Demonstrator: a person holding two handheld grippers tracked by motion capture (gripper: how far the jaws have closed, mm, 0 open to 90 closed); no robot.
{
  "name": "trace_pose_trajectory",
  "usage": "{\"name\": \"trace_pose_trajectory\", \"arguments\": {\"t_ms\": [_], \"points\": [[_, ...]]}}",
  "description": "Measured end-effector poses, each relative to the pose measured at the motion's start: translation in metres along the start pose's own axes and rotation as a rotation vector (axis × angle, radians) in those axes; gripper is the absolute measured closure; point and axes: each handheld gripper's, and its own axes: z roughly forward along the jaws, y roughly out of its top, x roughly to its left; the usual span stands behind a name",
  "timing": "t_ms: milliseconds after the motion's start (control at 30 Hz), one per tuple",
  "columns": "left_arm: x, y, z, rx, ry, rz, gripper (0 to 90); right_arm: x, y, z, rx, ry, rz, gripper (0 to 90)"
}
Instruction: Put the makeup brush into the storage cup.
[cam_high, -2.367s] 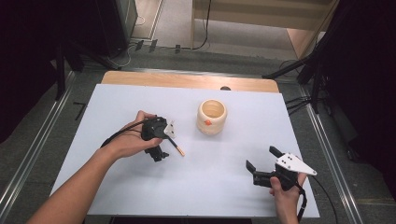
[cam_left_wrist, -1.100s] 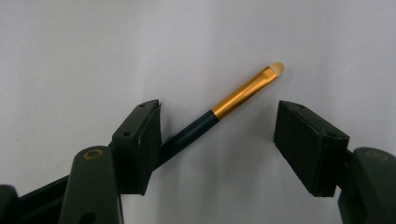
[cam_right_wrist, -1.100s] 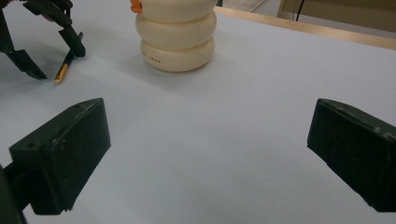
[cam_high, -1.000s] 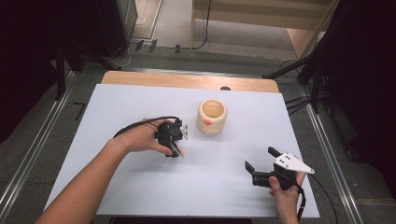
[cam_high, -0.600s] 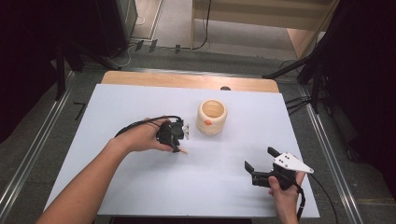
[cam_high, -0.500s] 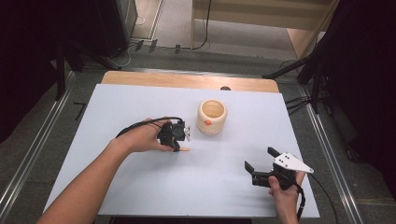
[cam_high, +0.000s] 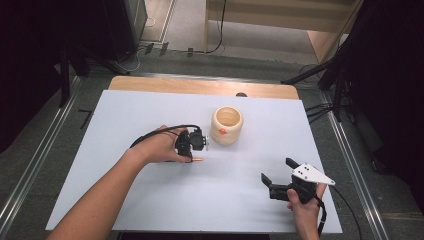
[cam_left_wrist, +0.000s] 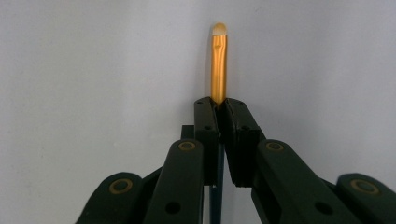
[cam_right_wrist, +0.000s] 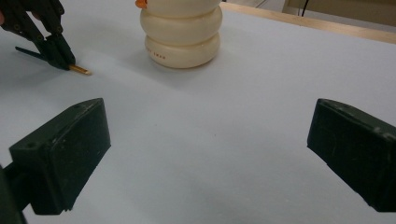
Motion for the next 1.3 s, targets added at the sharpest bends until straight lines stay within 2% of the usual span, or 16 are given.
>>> {"name": "trace_pose_trajectory", "arguments": {"t_ms": [300,600,700,800,967,1167,1300], "points": [[0.000,0.002,0.000,0.014,-0.001,-0.018,85.4,0.001,0.000,0.001,0.010,0.004,0.002,0.0],[0.005,-0.010,-0.004,-0.060,-0.032,-0.093,85.4,0.000,0.000,0.000,0.006,0.007,0.013,0.0],[0.005,-0.015,-0.009,-0.105,-0.036,-0.105,85.5,-0.001,0.000,-0.001,-0.005,0.016,0.025,0.0],[0.006,-0.022,-0.015,-0.165,-0.032,-0.139,85.5,0.001,0.001,-0.001,-0.014,0.024,0.033,0.0],[0.006,-0.031,-0.025,-0.256,-0.022,-0.172,85.5,0.006,0.004,0.000,-0.023,0.061,0.043,0.9],[0.003,-0.037,-0.037,-0.339,-0.015,-0.199,85.5,0.019,0.012,0.004,-0.046,0.050,0.052,14.4],[0.003,-0.042,-0.045,-0.398,-0.007,-0.228,85.5,0.028,0.017,0.010,-0.046,0.081,0.063,14.5]]}}
